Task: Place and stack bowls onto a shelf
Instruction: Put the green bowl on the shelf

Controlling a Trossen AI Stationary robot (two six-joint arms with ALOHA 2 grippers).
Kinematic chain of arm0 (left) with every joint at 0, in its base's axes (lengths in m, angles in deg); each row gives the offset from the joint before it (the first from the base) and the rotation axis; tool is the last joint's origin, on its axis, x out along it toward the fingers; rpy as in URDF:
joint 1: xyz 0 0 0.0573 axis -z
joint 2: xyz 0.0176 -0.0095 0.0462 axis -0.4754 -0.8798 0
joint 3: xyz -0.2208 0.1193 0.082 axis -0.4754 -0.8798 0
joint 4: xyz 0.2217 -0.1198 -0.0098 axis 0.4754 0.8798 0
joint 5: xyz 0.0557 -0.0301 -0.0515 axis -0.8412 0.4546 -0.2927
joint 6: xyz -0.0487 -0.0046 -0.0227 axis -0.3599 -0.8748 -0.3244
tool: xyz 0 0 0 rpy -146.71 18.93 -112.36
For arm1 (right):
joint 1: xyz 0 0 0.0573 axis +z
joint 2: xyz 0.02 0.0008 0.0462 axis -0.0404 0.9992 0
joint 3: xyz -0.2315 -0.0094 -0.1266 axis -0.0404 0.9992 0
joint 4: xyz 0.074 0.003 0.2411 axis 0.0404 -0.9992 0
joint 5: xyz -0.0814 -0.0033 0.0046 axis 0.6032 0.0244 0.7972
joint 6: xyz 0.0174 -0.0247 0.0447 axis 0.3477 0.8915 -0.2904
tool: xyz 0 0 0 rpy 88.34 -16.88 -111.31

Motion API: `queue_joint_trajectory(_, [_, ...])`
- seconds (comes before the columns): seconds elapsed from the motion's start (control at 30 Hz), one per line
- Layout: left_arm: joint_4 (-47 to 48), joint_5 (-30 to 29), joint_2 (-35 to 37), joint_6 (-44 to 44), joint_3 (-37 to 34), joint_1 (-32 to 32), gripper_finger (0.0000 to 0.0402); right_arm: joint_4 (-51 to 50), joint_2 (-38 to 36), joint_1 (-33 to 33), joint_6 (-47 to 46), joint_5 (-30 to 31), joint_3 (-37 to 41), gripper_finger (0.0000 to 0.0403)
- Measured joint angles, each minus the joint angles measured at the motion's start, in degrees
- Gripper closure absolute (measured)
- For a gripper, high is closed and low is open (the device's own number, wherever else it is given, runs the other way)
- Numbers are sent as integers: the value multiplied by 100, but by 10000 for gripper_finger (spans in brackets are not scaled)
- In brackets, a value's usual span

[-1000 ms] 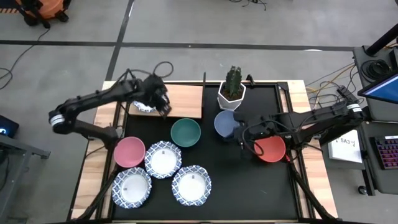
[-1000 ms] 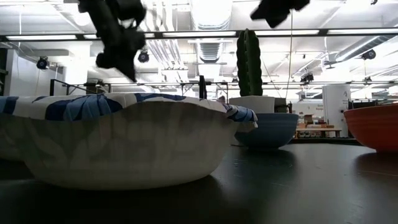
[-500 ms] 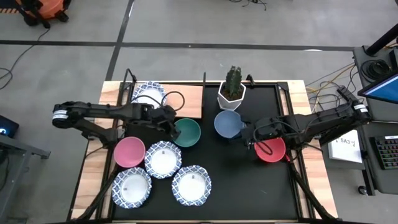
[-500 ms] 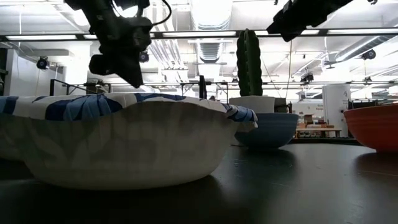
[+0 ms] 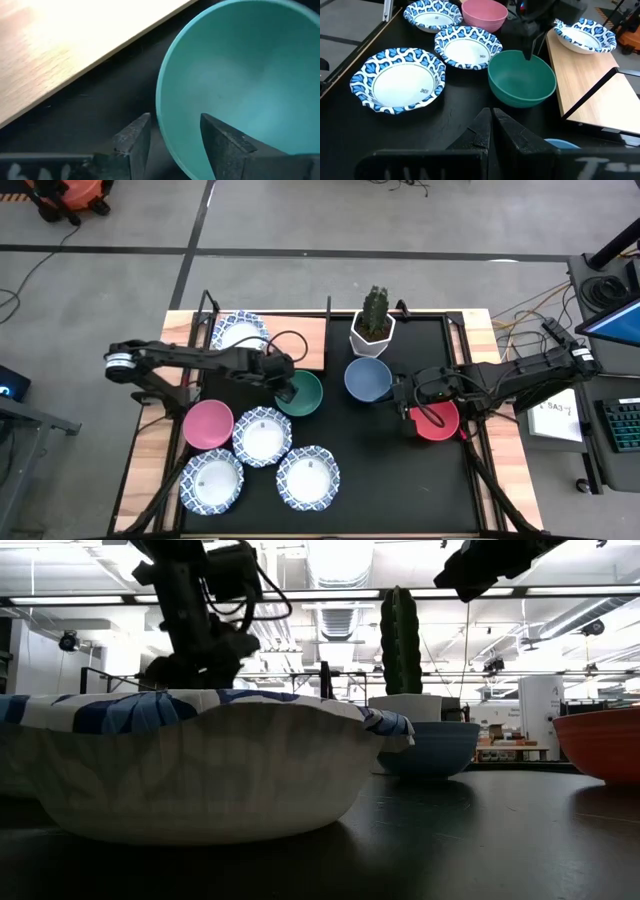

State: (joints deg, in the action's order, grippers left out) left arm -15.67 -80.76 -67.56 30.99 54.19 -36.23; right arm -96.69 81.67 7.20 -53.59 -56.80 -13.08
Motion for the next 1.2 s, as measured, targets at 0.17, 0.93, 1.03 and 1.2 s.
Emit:
queue_joint_trajectory(0.17, [-24, 0, -228, 48, 0, -4, 247, -1, 0, 0, -1, 0, 0, 394])
queue_joint_trajectory(0.93, [434, 75, -126, 1043, 1093, -127, 400, -41, 0, 0, 4, -2, 0, 394])
queue_joint_trajectory(1.03, [797, -44, -116, 1545, 1592, -371, 400, -39, 0, 0, -24, -10, 0, 394])
queue_joint_trajectory(1.2, [1271, -238, -125, 2309, 2191, -1083, 401, -70, 0, 0, -147, -53, 0, 394])
